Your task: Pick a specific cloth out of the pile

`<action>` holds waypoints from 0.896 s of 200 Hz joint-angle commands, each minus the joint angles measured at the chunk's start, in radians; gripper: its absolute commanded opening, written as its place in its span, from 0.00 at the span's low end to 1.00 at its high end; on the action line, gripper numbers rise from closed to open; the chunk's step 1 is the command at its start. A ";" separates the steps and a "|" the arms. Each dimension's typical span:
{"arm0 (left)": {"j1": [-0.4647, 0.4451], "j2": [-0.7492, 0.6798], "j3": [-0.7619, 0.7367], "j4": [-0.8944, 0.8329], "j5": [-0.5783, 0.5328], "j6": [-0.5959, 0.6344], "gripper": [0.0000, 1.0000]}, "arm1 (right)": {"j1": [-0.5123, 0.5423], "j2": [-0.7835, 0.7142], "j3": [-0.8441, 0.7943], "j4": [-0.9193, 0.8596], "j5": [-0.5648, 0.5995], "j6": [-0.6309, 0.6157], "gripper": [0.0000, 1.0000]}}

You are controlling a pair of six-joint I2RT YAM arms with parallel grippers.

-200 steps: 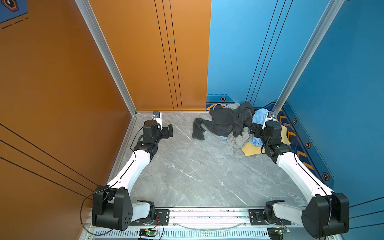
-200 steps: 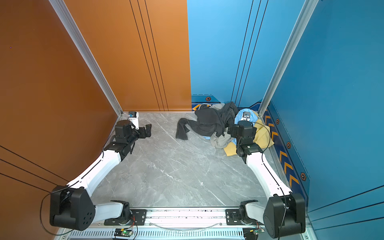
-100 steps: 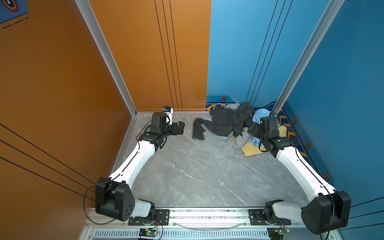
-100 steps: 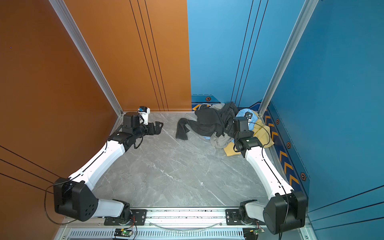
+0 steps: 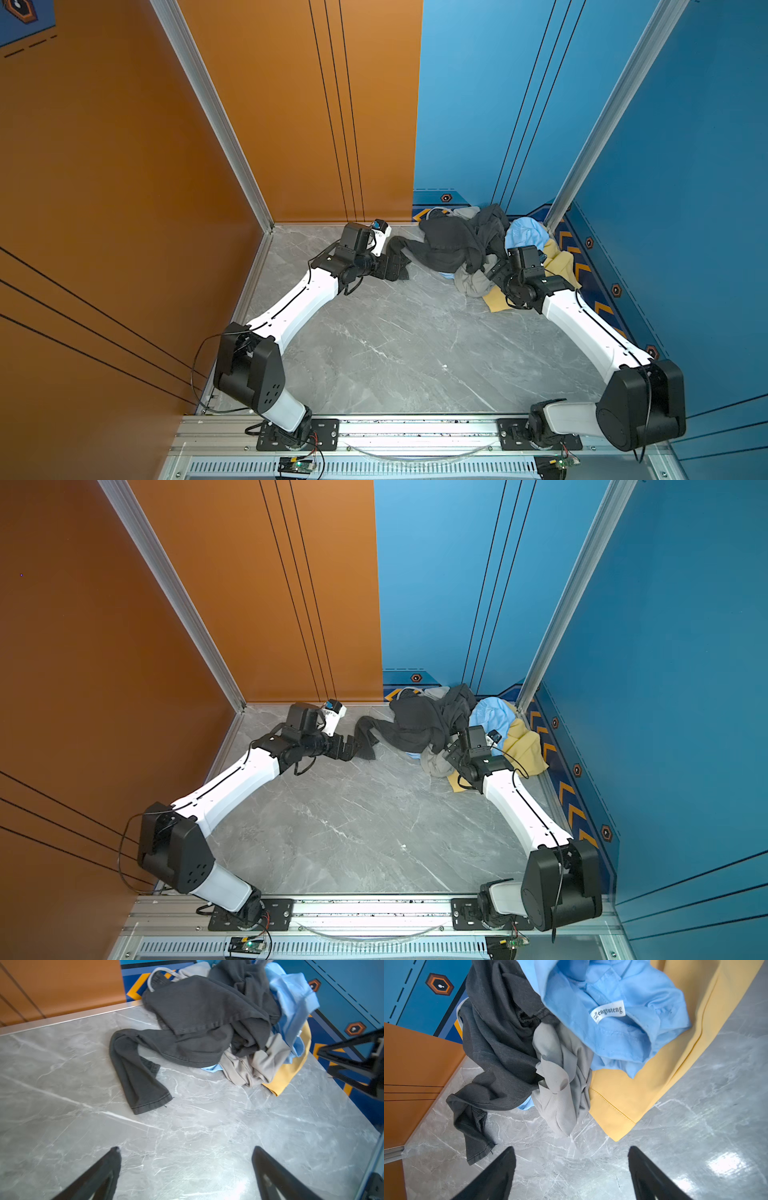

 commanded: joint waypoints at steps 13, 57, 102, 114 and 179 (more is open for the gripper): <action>-0.054 0.012 0.052 -0.044 0.046 0.172 0.98 | -0.035 0.019 -0.010 -0.021 -0.065 0.110 0.84; -0.088 0.006 0.067 -0.046 0.051 0.240 0.98 | -0.095 0.024 -0.030 0.021 -0.117 0.195 0.81; -0.093 -0.004 0.056 -0.046 0.041 0.266 0.99 | -0.077 0.110 0.027 0.030 -0.163 0.245 0.80; -0.089 0.000 0.055 -0.046 0.042 0.266 0.99 | -0.075 0.137 0.040 0.033 -0.177 0.267 0.79; -0.060 -0.004 0.051 -0.046 0.039 0.261 0.99 | -0.059 0.259 0.075 0.108 -0.193 0.346 0.71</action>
